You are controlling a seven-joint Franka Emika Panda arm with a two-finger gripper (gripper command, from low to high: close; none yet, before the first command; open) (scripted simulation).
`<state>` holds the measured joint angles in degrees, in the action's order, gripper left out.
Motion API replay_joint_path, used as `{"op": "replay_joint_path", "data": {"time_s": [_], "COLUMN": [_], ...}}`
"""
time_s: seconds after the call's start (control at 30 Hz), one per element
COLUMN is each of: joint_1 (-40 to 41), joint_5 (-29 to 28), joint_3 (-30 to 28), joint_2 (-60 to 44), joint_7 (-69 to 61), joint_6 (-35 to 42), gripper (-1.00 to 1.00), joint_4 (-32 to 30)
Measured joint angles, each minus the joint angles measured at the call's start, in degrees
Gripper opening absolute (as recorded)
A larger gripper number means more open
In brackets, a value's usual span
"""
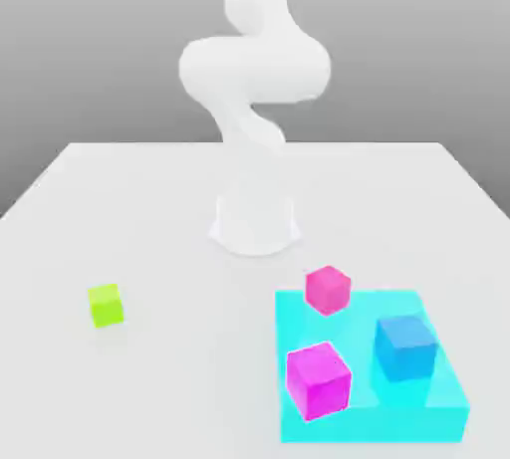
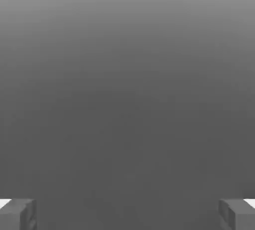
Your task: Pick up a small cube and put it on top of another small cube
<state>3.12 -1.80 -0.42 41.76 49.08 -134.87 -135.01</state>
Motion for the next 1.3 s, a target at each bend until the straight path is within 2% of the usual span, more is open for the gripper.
{"op": "replay_joint_path", "data": {"time_s": [0.37, 0.63, 0.73, 0.83, 0.97, 1.07, 1.1, 1.3], "joint_1": [15.0, 23.8, 26.0, 28.1, 32.1, 37.1, 38.0, 38.6], "joint_5": [-5.6, -6.4, -4.3, 1.3, 9.7, 11.7, 12.2, 12.1], "joint_3": [-3.8, -9.5, -12.0, -12.9, -6.8, -1.3, -0.4, 0.2], "joint_2": [-18.3, -31.3, -36.1, -41.3, -49.5, -55.6, -57.0, -57.8], "joint_7": [12.8, 19.5, 20.3, 18.3, 12.8, 11.1, 10.6, 10.7], "joint_6": [-13.8, -23.9, -27.7, -31.9, -38.3, -43.3, -44.4, -45.0], "gripper": [0.0, 0.0, 0.0, 0.0, 0.0, 0.0, -1.0, -1.0], "joint_4": [-14.4, -24.7, -28.6, -31.4, -30.4, -29.3, -29.0, -28.9]}}
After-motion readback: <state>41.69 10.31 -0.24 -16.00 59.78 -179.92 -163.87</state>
